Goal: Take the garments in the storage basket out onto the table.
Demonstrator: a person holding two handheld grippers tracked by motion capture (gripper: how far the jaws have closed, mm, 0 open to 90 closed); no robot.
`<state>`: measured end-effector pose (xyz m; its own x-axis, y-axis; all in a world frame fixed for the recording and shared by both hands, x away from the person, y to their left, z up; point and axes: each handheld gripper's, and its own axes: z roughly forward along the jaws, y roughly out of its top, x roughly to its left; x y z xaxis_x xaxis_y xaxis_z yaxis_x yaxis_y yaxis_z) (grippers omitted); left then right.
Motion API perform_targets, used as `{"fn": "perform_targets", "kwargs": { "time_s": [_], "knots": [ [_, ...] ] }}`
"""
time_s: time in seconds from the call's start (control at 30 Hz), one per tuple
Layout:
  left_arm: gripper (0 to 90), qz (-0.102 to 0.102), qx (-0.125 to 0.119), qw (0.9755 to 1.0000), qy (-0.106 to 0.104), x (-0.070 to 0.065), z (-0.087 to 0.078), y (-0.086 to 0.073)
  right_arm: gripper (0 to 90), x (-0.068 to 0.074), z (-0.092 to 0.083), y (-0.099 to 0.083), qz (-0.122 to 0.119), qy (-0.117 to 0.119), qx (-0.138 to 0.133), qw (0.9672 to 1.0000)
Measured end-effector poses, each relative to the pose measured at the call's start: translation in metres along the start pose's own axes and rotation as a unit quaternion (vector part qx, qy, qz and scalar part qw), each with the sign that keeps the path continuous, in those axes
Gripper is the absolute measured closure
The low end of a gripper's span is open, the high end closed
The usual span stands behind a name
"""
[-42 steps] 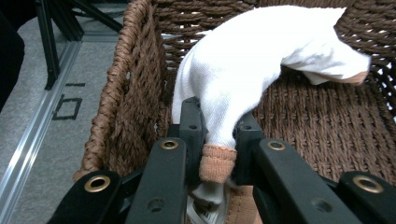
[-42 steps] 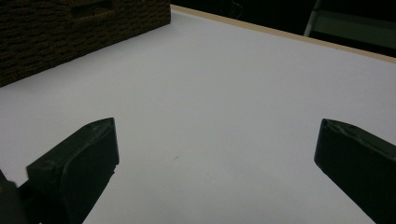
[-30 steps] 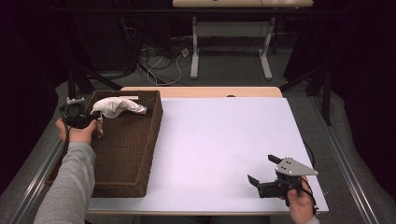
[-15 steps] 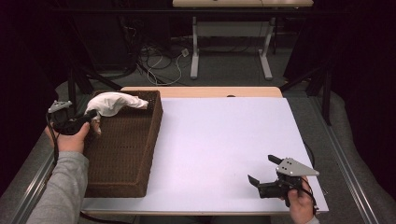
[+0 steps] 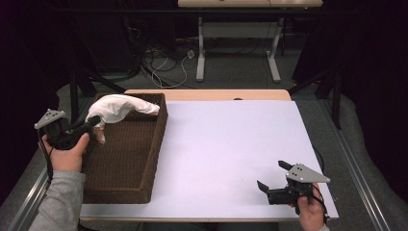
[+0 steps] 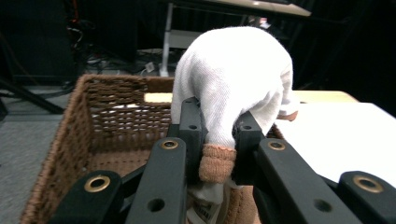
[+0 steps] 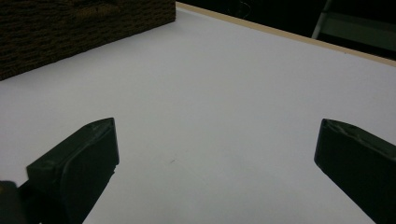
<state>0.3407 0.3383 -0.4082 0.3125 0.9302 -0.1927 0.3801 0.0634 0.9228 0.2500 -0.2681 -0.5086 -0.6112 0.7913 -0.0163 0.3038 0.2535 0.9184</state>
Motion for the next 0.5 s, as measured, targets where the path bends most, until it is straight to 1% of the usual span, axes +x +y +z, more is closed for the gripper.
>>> {"fn": "perform_targets", "kwargs": {
  "time_s": [0.1,0.2,0.27,0.37,0.43,0.5],
  "knots": [
    [78.9,0.003,-0.004,0.9999,-0.010,-0.006,-0.006,0.000,0.0,0.001,-0.001,0.000,0.001,0.002,-0.001,1.0000],
    [78.9,0.006,-0.009,0.9997,-0.021,-0.012,-0.011,-0.001,0.0,0.000,-0.001,0.000,-0.004,-0.001,-0.003,1.0000],
    [78.8,0.008,-0.008,0.9996,-0.027,-0.016,-0.014,-0.002,0.0,0.001,-0.001,0.000,0.000,0.002,-0.002,1.0000],
    [78.9,0.014,-0.008,0.9993,-0.033,-0.021,-0.017,-0.003,0.0,0.001,-0.001,0.000,-0.002,0.001,0.002,1.0000],
    [78.8,0.013,-0.011,0.9991,-0.038,-0.026,-0.019,-0.004,0.0,0.002,-0.001,0.000,-0.001,0.000,0.004,1.0000],
    [78.9,0.019,-0.010,0.9988,-0.045,-0.030,-0.020,-0.004,0.0,0.002,-0.001,0.000,-0.001,0.001,0.004,1.0000]
  ]
}}
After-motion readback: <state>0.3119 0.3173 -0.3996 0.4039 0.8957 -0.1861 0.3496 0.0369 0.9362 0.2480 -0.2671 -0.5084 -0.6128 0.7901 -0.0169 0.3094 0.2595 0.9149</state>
